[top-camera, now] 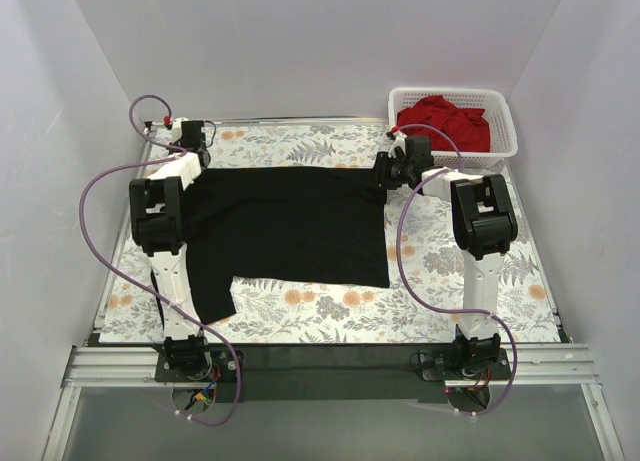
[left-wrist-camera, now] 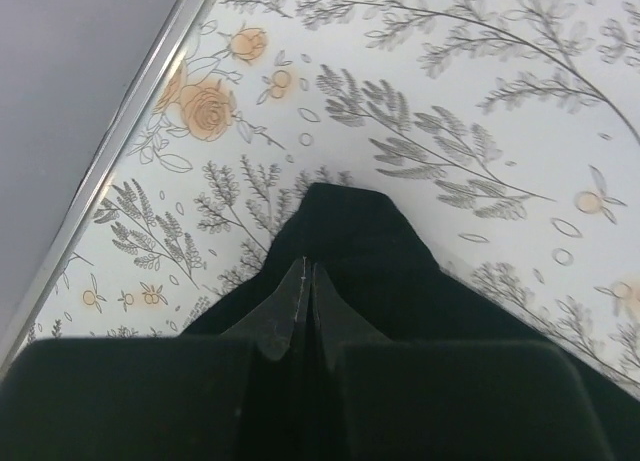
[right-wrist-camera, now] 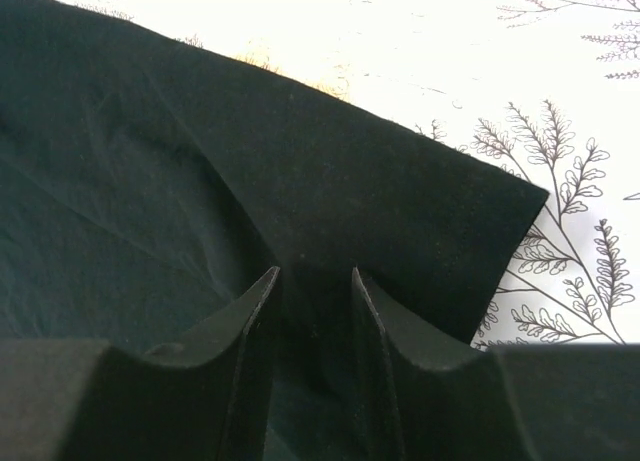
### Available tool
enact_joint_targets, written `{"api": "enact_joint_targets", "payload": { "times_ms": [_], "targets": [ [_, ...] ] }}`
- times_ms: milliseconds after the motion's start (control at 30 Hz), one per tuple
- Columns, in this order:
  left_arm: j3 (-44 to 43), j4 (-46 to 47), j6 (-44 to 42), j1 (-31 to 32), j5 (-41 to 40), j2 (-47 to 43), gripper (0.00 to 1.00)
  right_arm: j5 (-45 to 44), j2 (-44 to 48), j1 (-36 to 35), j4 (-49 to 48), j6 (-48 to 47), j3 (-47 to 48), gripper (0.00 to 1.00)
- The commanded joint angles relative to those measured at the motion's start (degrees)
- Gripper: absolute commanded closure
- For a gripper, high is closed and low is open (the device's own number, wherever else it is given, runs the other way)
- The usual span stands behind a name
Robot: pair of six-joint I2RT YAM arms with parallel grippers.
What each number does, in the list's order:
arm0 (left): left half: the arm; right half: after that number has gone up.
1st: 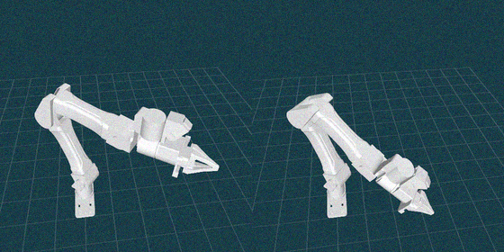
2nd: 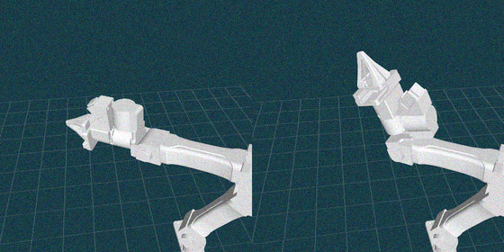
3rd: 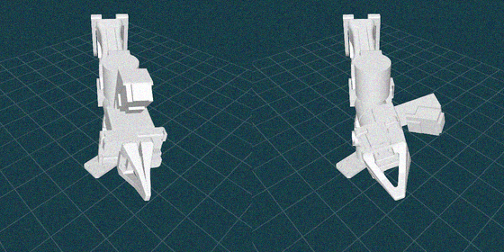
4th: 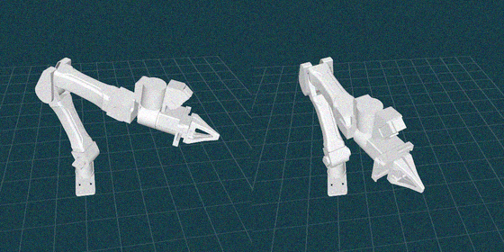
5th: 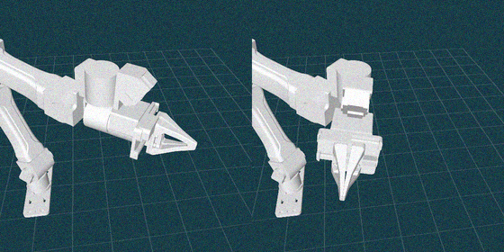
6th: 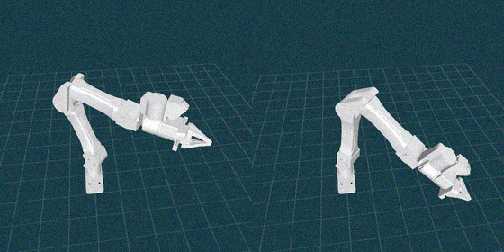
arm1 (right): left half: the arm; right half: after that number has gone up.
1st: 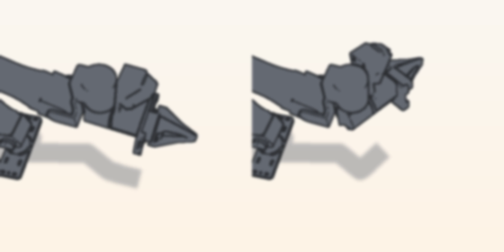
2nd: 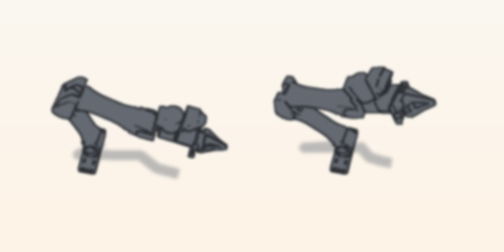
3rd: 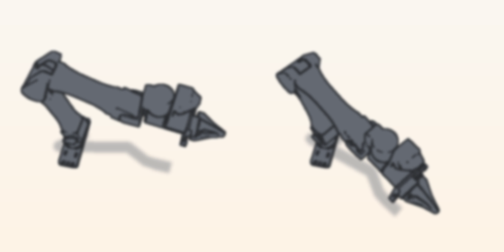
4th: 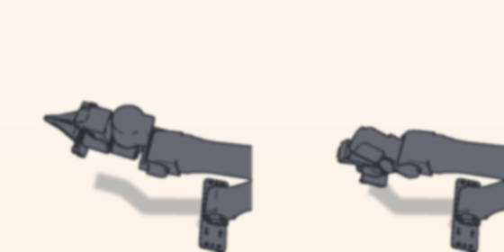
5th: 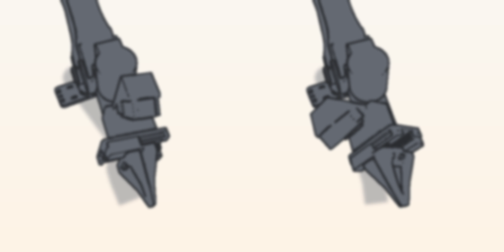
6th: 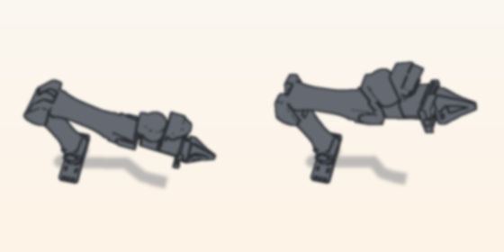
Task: Fold and stack the t-shirts
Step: Fold the tshirt
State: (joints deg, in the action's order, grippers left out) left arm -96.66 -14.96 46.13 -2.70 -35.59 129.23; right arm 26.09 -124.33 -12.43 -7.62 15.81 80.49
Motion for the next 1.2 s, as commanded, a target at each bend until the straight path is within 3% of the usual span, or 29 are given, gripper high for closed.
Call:
{"api": "enact_joint_targets", "payload": {
  "times_ms": [0,767,967,1167],
  "targets": [
    [-1.3,-2.3,4.9,-2.6,2.3,-3.1,1.00,-2.7,-0.8,1.0,0.2,0.6,-1.7,0.65],
    [-10.6,-5.3,21.9,-14.8,35.1,-2.0,1.00,-6.8,0.9,2.8,3.7,-2.5,-6.7,0.65],
    [-6.2,-2.3,32.0,-19.0,48.0,-4.0,1.00,-6.9,1.0,2.9,4.3,-3.6,-6.6,0.65],
    [0.7,3.6,36.7,-20.4,48.2,-8.9,1.00,-6.9,1.1,2.8,4.6,-3.9,-6.5,0.65]
  ]
}}
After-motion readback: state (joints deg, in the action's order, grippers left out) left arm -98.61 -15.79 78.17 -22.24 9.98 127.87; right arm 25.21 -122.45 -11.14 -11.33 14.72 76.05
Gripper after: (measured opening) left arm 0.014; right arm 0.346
